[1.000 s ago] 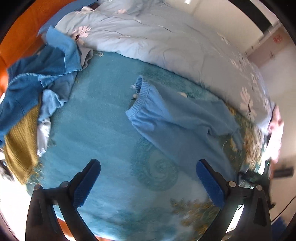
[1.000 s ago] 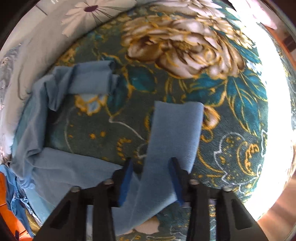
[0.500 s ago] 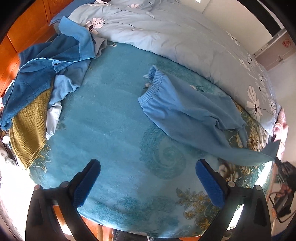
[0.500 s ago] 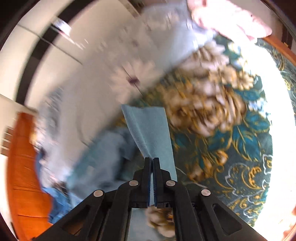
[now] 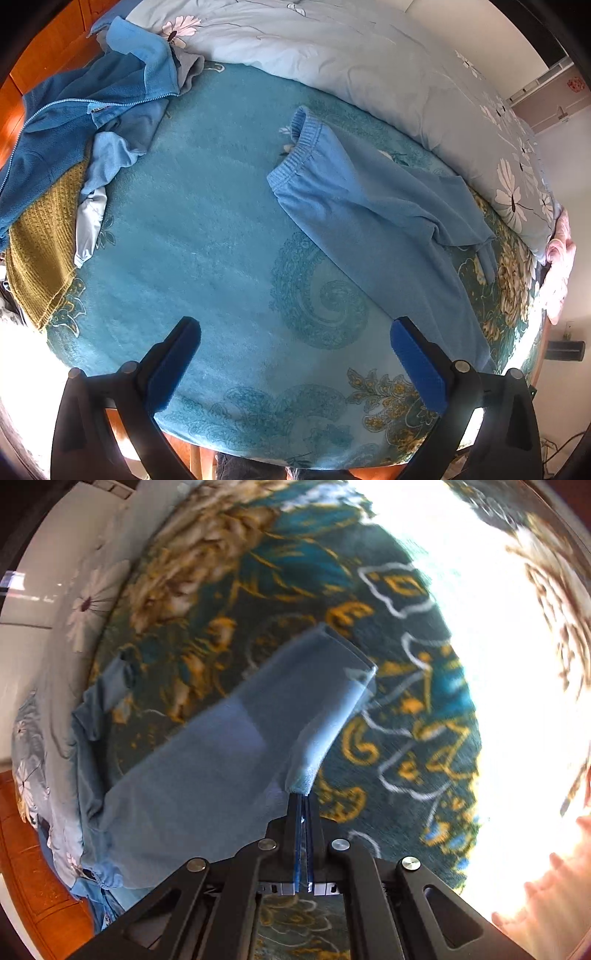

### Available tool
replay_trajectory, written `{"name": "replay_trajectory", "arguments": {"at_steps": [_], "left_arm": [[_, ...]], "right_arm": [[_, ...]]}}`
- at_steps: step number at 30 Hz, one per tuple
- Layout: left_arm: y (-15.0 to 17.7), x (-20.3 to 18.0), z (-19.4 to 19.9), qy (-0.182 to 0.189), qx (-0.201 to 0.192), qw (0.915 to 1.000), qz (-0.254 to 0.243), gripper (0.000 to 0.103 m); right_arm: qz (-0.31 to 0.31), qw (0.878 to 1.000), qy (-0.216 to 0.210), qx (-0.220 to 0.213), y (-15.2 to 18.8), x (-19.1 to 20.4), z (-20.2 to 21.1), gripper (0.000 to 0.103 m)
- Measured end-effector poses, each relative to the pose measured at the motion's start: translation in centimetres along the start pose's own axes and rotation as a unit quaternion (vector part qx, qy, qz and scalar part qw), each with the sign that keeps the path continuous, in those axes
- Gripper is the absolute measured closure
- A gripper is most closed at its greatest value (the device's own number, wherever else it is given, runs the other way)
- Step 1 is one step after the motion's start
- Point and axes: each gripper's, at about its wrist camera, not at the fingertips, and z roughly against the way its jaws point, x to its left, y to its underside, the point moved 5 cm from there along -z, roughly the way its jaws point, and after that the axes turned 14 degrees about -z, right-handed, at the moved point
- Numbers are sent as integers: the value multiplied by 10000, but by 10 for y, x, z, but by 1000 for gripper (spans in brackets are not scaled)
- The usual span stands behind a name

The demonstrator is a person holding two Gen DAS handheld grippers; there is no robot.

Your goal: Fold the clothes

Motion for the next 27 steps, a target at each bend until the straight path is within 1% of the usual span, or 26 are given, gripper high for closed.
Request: {"name": "replay_trajectory", "arguments": {"at_steps": [3,4,5,7,10,11,12,13,18,23,26,27], "left_arm": [[-10,4,-12,72,-55,9998,181,1],[-15,7,-17,96,-79,9995,275,1],[-21,11,-22,118,-107,9992,373,1],[-32,19,-33,140,-143,9984,523,1],[-48,29,-54,203,-162,9970,734,1],[-53,33,-63,205,-120,9968,767,1],[-57,35,-73,186,-55,9968,775,1],[-60,38,-83,168,10,9968,783,1],[-73,45,-135,163,322,9960,816,1],[-84,47,-169,225,407,9945,937,1],[-87,47,-181,214,422,9935,1038,1],[-87,47,-184,198,415,9930,1088,4]], "right_arm": [[-72,9998,200,-5,0,-9,-4,101],[-73,9996,272,-13,-1,-12,-5,97],[-39,9996,284,36,-1,-11,-5,97],[91,9991,403,-10,-3,-9,1,97],[220,9991,363,-64,-5,-1,10,97],[208,9991,360,-61,-6,1,12,93],[173,9991,389,-59,-6,2,11,84],[134,9990,425,-56,-6,1,10,77],[-228,9989,416,10,-4,6,-1,77],[-409,9980,473,77,-5,15,-17,77],[-549,9973,478,85,-8,19,-24,76],[-614,9969,485,81,-9,19,-25,76]]}}
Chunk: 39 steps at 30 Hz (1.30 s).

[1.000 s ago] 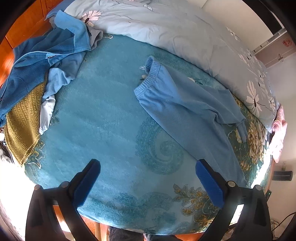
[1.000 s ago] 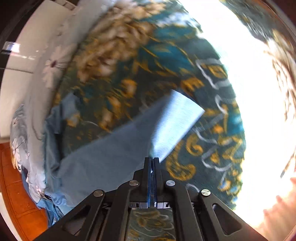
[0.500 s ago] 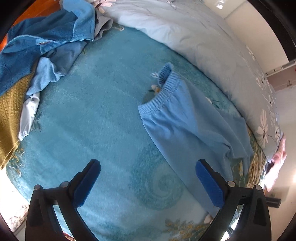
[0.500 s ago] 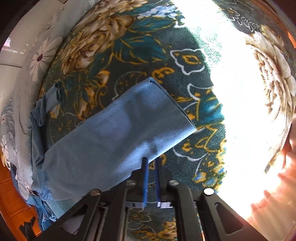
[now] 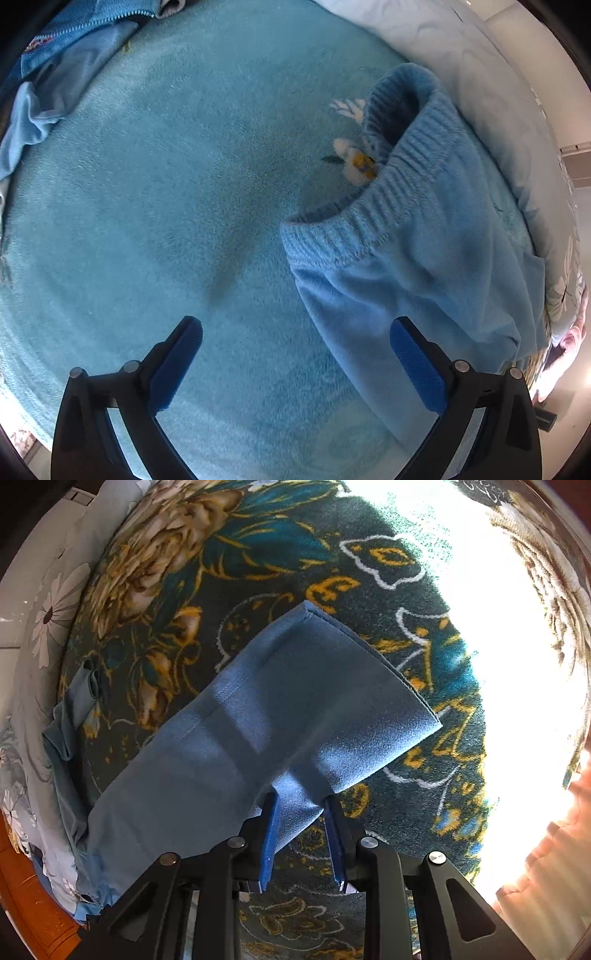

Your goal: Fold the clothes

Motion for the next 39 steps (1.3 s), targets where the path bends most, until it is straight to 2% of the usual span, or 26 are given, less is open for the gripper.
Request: {"name": "replay_trajectory", "arguments": {"at_steps": [3,6,8,9,10,12,13,16,21,24,28,31,34,35,37,39], "left_arm": [[-2,0,-9,-37,-27,9999,154,17],[-2,1,-10,-104,-137,9992,366,18],[-1,5,-7,-130,-241,9979,578,26],[-1,7,-6,-106,-284,9971,694,35],[-1,10,-4,-26,-344,9959,831,53],[-3,10,-3,302,-371,9934,1039,78],[-4,7,-5,448,-342,9924,1091,84],[-10,-1,-7,488,-326,9935,979,91],[-13,-5,0,664,-443,9906,1114,97],[-15,-6,13,730,-566,9900,1065,99],[-22,-11,41,888,-816,9888,877,99],[-26,-17,73,1025,-1114,9860,694,99],[-25,-23,110,1127,-1444,9822,417,99],[-23,-24,123,1151,-1562,9806,292,99],[-13,-21,145,1065,-1686,9799,46,101],[2,-10,162,914,-1730,9805,-161,101]], "right_arm": [[-220,9997,-44,-5,-3,-1,-3,75],[-290,9996,-67,-18,-5,0,-4,75],[-314,9995,-73,-31,-5,1,-4,75],[-326,9994,-76,-37,-5,2,-4,75],[-343,9994,-86,-47,-6,2,-3,75],[-395,9991,-111,-64,-6,2,-2,75],[-438,9989,-150,-77,-6,2,-2,75],[-541,9982,-239,-109,-8,0,0,75],[-851,9954,-437,-91,-12,-4,0,75],[-785,9959,-414,-162,-15,0,5,96],[-640,9956,-613,-318,-21,13,24,100],[-245,9934,-971,-558,-25,62,55,101],[297,9869,-1390,-766,-12,105,88,101],[540,9825,-1583,-826,-13,105,117,101],[973,9755,-1718,-970,0,133,136,101],[1419,9703,-1612,-1112,16,125,158,101]]}}
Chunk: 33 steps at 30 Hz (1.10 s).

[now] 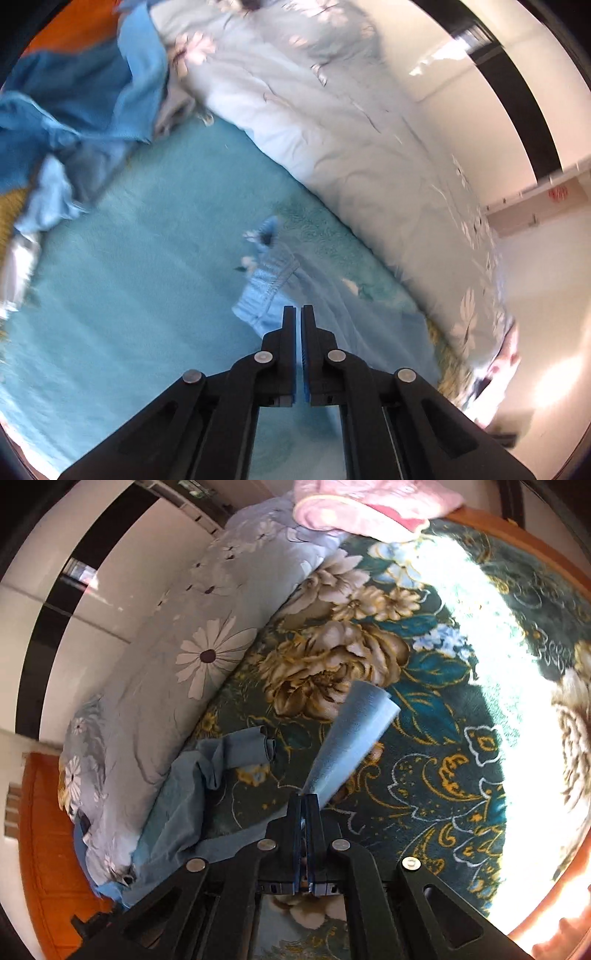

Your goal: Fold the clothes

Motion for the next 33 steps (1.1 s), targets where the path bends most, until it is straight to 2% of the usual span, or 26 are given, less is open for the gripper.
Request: {"name": "replay_trajectory", "arguments": {"at_steps": [2,5,8,11,14,17,18,19,20,22,27,33], "left_arm": [[27,26,17,-203,174,9996,30,101],[58,54,22,-549,576,9963,311,101],[81,80,11,-566,789,9915,863,101],[84,85,-7,-450,846,9905,987,101],[79,78,-35,-202,935,9917,861,101],[74,68,-60,-63,1020,9914,818,94],[71,66,-68,-44,1005,9917,801,85],[69,63,-75,22,979,9919,808,72],[66,60,-82,83,967,9917,839,65],[61,56,-95,135,963,9915,865,49],[55,48,-121,236,1116,9889,955,43],[49,43,-137,135,1309,9890,676,43]], "right_arm": [[128,9995,253,127,12,-14,4,101],[9,9932,1060,488,34,-72,-8,101],[-392,9827,1646,756,50,-120,-29,103],[-702,9762,1866,852,55,-144,-35,103],[-764,9766,1813,873,54,-144,-32,103],[-721,9811,1605,811,52,-129,-26,100],[-706,9826,1542,756,51,-124,-23,99],[-726,9834,1500,719,51,-120,-21,98],[-831,9840,1387,746,51,-119,-22,95],[-1057,9828,1302,774,52,-126,-28,69],[-1565,9770,1264,707,55,-146,-46,66],[-1964,9732,999,653,53,-148,-52,66]]}}
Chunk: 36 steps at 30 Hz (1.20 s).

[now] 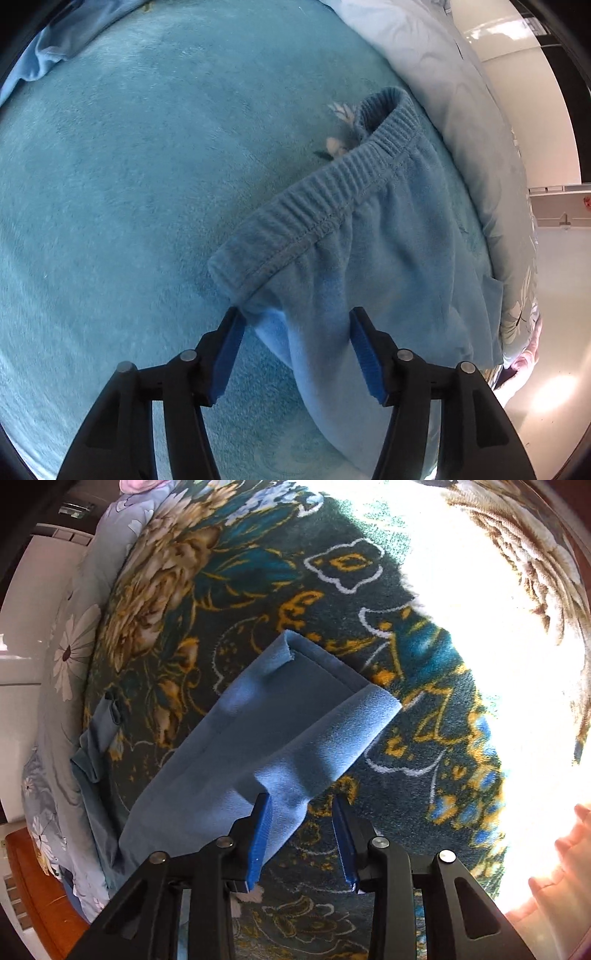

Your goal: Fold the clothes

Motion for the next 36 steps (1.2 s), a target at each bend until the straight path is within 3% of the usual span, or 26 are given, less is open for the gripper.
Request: {"name": "replay_trajectory", "arguments": {"at_steps": [5,8,10,13,15,22,27,30,36], "left_arm": [[-7,6,4,2,12,9998,188,51],[-10,9,8,86,-10,9995,316,63],[-14,8,13,178,-57,9992,345,77],[-21,2,21,90,-147,9996,217,92],[-26,-3,29,-34,-219,9997,83,95],[-45,-24,104,39,-852,9958,-322,97],[-33,12,151,-105,-1060,9933,-444,97],[-1,37,166,-403,-915,9942,-389,97],[48,83,127,-736,-230,9968,215,97]], "right_arm": [[-17,10000,-62,11,2,2,-9,71],[7,10000,-43,1,4,9,-17,85],[65,9999,-61,-46,4,13,-13,97],[139,9998,-156,-51,1,30,-21,99],[281,9993,-228,-71,3,43,-17,100],[1315,9896,-547,-224,23,102,22,100],[1959,9783,-617,-274,47,123,41,100],[2056,9777,-379,-191,54,108,33,100],[1720,9830,615,173,53,40,-17,100]]}}
